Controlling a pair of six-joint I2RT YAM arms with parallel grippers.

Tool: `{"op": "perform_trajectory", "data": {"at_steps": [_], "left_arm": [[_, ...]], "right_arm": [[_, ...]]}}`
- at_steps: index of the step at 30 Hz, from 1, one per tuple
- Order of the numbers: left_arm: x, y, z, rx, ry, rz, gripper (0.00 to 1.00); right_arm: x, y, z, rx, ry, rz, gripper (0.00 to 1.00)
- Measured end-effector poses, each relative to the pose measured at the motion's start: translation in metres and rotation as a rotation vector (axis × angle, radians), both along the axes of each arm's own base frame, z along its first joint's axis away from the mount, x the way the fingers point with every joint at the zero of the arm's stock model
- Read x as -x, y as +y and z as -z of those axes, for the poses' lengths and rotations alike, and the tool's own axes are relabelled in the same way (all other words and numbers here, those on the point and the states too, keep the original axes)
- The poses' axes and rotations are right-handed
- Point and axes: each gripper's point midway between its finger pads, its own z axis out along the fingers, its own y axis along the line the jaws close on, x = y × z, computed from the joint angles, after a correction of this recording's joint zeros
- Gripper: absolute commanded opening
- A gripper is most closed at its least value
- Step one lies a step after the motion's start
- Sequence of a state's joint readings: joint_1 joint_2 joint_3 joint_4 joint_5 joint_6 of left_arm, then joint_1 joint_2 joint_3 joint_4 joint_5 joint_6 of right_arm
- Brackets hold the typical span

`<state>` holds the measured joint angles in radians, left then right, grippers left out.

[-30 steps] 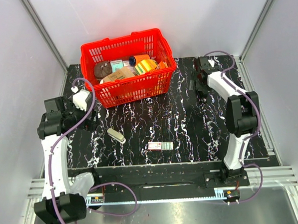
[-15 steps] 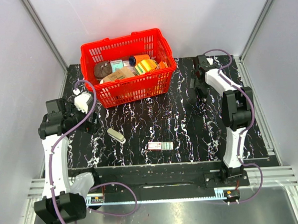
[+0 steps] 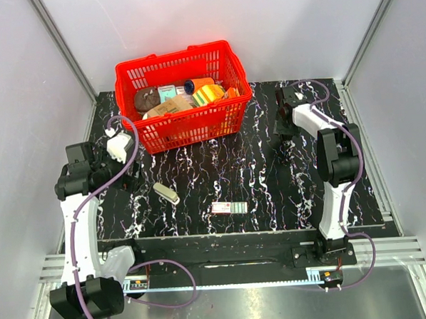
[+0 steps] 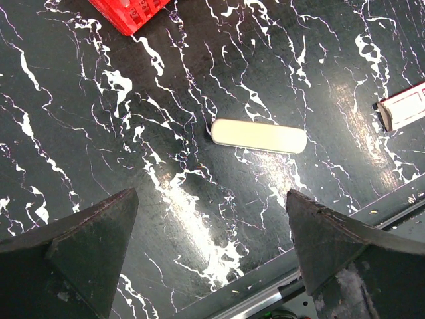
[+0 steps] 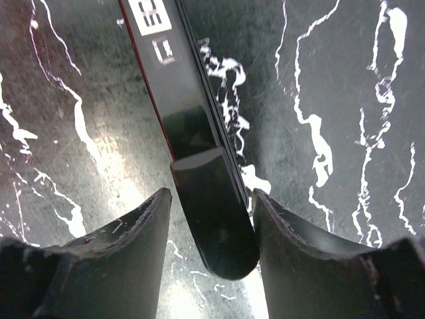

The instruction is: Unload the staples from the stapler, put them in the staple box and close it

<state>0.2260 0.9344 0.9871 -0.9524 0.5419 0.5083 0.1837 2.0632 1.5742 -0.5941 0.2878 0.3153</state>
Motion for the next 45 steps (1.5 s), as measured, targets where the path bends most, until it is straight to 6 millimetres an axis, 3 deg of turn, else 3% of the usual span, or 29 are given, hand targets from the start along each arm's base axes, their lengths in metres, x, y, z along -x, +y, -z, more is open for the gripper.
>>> {"op": "perform_trajectory", "data": {"at_steps": [4, 11, 16, 27, 36, 41, 45], "left_arm": [[0.004, -0.001, 0.004, -0.001, 0.001, 0.008, 0.99], [0.009, -0.002, 0.011, 0.001, 0.024, 0.015, 0.99], [0.011, -0.003, 0.011, 0.004, 0.027, 0.017, 0.99], [0.014, -0.004, 0.01, -0.005, 0.009, 0.021, 0.99], [0.014, -0.004, 0.01, -0.004, 0.009, 0.023, 0.99], [0.015, -0.004, 0.01, -0.004, 0.007, 0.024, 0.99], [0.016, -0.004, 0.01, -0.004, 0.005, 0.023, 0.99]], "right_arm": [[0.011, 0.007, 0.004, -0.013, 0.016, -0.011, 0.49], [0.022, 0.031, -0.013, -0.035, -0.025, -0.053, 0.38], [0.022, 0.035, -0.023, -0.042, -0.053, -0.06, 0.41], [0.023, 0.032, -0.018, -0.024, -0.044, -0.051, 0.41], [0.022, 0.033, -0.016, -0.028, -0.046, -0.05, 0.21], [0.024, 0.035, -0.015, -0.049, -0.064, -0.05, 0.15], [0.038, 0.044, -0.016, -0.081, -0.066, -0.063, 0.13]]}}
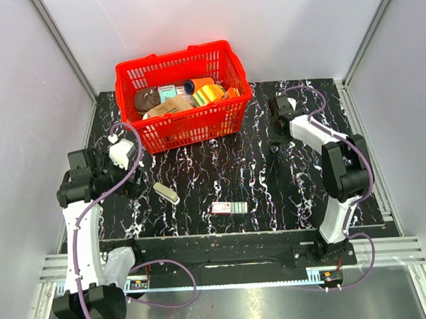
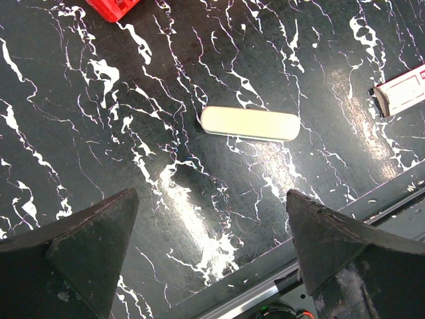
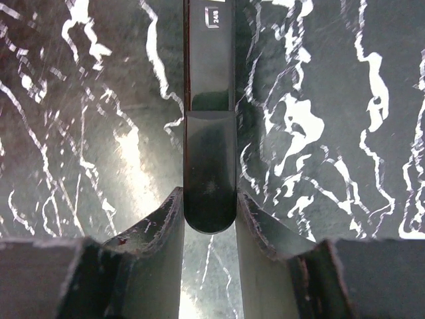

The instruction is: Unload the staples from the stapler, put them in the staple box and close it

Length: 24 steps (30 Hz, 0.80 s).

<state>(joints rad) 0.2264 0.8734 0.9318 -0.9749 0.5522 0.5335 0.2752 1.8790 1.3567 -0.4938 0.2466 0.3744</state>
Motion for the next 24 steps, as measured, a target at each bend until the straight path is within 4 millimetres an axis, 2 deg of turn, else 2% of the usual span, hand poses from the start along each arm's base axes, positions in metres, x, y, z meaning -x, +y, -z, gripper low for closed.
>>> {"op": "perform_trajectory", "data": {"at_steps": [3, 12, 21, 24], "left_arm": [[0.001, 0.0, 0.0, -0.002, -0.006, -0.005, 0.99], [0.006, 0.0, -0.004, -0.016, -0.05, -0.01, 0.99], [0.009, 0.002, -0.001, -0.033, -0.055, -0.007, 0.99], [0.008, 0.002, -0.001, -0.037, -0.056, -0.006, 0.99]], "right_arm": [[0.013, 0.016, 0.0, -0.012, 0.007, -0.025, 0.1], [0.065, 0.102, -0.001, -0.062, 0.025, -0.165, 0.07], [0.115, 0.151, 0.0, -0.087, 0.032, -0.247, 0.07], [0.125, 0.164, 0.0, -0.093, 0.031, -0.269, 0.11]]}}
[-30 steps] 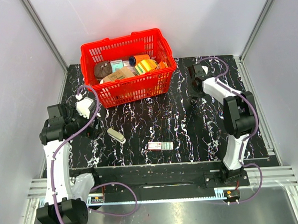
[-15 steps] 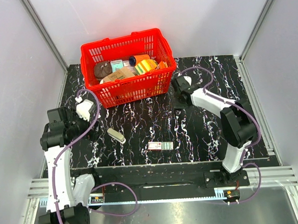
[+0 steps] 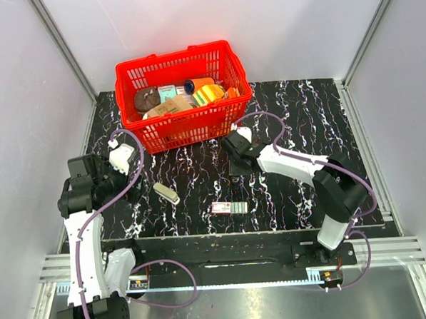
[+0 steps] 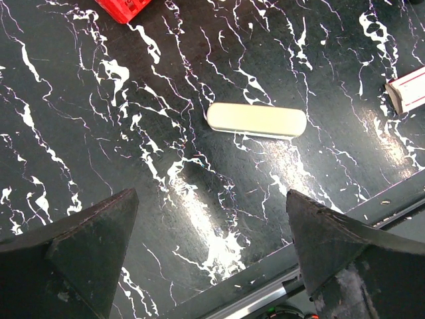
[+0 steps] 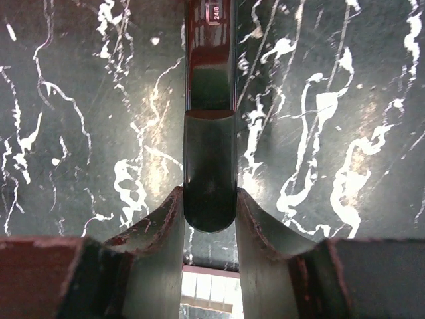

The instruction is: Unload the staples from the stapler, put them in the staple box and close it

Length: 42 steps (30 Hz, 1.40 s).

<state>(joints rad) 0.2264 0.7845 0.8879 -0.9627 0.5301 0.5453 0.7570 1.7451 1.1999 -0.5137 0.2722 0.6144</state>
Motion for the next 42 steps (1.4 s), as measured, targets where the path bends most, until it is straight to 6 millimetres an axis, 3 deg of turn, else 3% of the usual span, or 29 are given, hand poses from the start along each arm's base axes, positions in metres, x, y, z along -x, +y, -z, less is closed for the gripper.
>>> {"op": "perform_trajectory", "data": {"at_steps": [5, 11, 20, 26, 35, 39, 42], "left_arm": [[0.0, 0.001, 0.001, -0.004, 0.002, -0.002, 0.99], [0.0, 0.001, 0.001, -0.005, 0.002, 0.0, 0.99], [0.0, 0.001, 0.001, -0.007, 0.003, 0.004, 0.99], [-0.001, 0.001, 0.002, -0.005, 0.009, 0.004, 0.99], [-0.001, 0.001, 0.002, -0.004, 0.009, 0.005, 0.99], [-0.001, 0.0, 0.002, -0.001, 0.008, 0.008, 0.99], [-0.001, -0.001, 0.002, 0.001, 0.008, 0.009, 0.99]], "right_arm": [[0.013, 0.014, 0.0, -0.005, 0.007, -0.021, 0.22], [0.014, 0.018, 0.003, 0.026, 0.042, -0.024, 0.38], [0.008, 0.027, 0.014, 0.066, 0.071, -0.047, 0.48], [0.01, 0.023, 0.028, 0.109, 0.096, -0.069, 0.47], [0.005, 0.027, 0.021, 0.109, 0.079, -0.088, 0.45], [0.005, 0.026, 0.021, 0.114, 0.08, -0.094, 0.36], [0.005, 0.025, 0.02, 0.121, 0.081, -0.1, 0.21]]}}
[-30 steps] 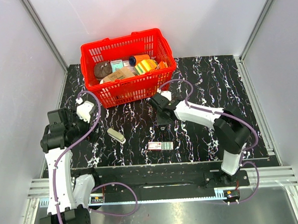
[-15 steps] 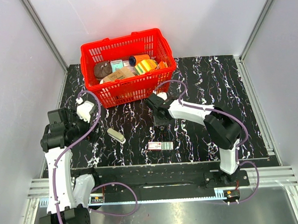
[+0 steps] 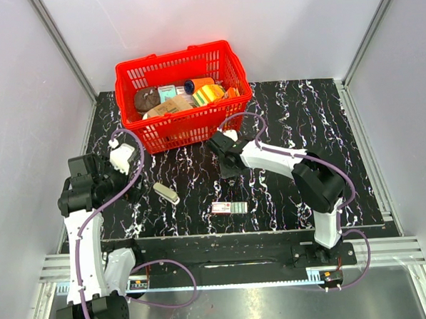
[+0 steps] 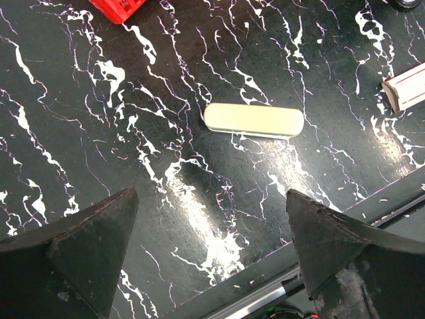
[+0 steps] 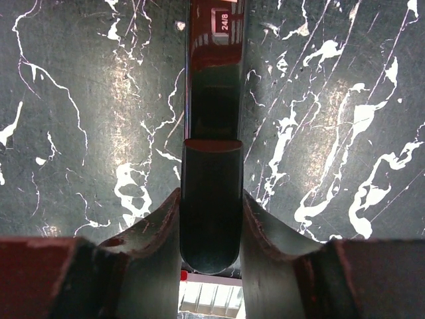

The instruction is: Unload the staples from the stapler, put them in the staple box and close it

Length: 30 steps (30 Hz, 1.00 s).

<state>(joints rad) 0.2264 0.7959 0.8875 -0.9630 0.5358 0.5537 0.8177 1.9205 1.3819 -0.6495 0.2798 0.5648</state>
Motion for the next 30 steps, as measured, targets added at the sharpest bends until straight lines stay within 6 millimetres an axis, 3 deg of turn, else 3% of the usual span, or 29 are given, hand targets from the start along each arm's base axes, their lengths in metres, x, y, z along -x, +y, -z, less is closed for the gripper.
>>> {"op": "perform_trajectory", "data": {"at_steps": [2, 6, 12, 21, 30], "left_arm": [[0.0, -0.001, 0.0, 0.006, -0.001, 0.004, 0.99], [0.0, -0.008, -0.001, 0.046, 0.008, 0.023, 0.99], [-0.005, -0.032, 0.0, 0.112, 0.042, 0.083, 0.99], [-0.012, -0.073, -0.004, 0.148, 0.046, 0.193, 0.99], [-0.018, -0.074, -0.007, 0.143, 0.025, 0.171, 0.99]], "right_arm": [[0.0, 0.0, 0.0, 0.0, 0.0, -0.004, 0.1], [0.0, 0.002, -0.001, -0.005, 0.003, -0.01, 0.0], [0.003, 0.009, -0.011, -0.056, 0.009, -0.014, 0.0], [0.008, 0.016, -0.053, -0.194, -0.048, -0.006, 0.0], [0.013, 0.012, -0.043, -0.188, -0.035, 0.0, 0.0]]}}
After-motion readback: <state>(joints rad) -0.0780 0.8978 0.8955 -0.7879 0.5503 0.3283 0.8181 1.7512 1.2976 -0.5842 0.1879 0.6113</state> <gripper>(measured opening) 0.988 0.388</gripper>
